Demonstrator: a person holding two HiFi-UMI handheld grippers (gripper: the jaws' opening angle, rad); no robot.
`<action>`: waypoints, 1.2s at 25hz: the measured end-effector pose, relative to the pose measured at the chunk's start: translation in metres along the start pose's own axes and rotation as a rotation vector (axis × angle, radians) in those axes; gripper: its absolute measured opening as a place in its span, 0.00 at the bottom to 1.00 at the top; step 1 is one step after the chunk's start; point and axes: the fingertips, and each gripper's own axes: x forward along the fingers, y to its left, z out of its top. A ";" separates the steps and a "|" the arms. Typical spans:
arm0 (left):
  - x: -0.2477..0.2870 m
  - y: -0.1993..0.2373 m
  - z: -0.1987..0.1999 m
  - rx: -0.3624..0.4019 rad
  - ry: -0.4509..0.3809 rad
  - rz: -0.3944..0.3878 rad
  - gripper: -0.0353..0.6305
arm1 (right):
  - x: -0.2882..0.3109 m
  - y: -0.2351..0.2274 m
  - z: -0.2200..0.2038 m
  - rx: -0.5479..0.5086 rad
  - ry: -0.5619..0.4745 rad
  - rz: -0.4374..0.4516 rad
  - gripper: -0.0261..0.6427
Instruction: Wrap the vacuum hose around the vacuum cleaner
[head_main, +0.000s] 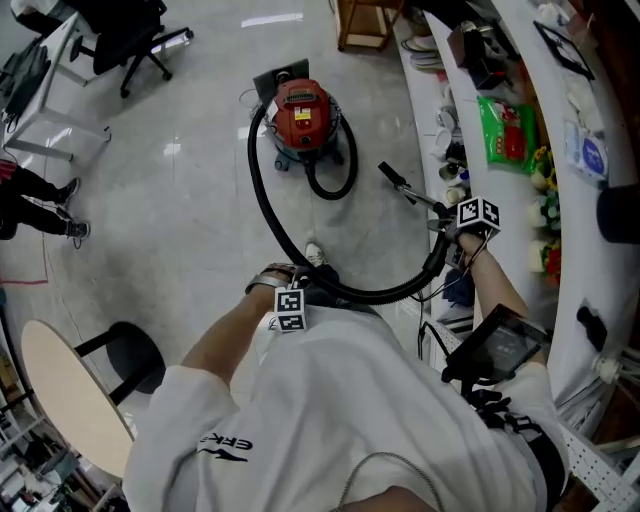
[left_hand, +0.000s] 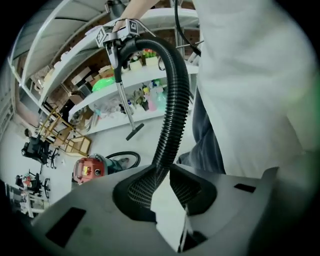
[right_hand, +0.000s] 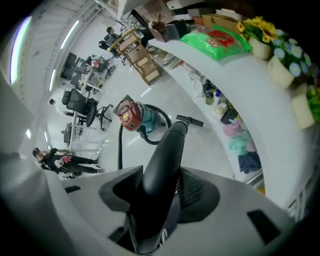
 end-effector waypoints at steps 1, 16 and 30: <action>0.001 0.006 0.002 -0.016 -0.021 -0.002 0.16 | -0.001 0.004 0.012 -0.019 -0.008 -0.014 0.34; -0.003 0.097 -0.038 -0.232 -0.037 0.078 0.16 | 0.006 0.061 0.135 -0.250 -0.007 -0.142 0.31; 0.003 0.244 -0.020 -0.416 0.005 0.229 0.16 | 0.029 0.102 0.281 -0.527 0.028 -0.165 0.29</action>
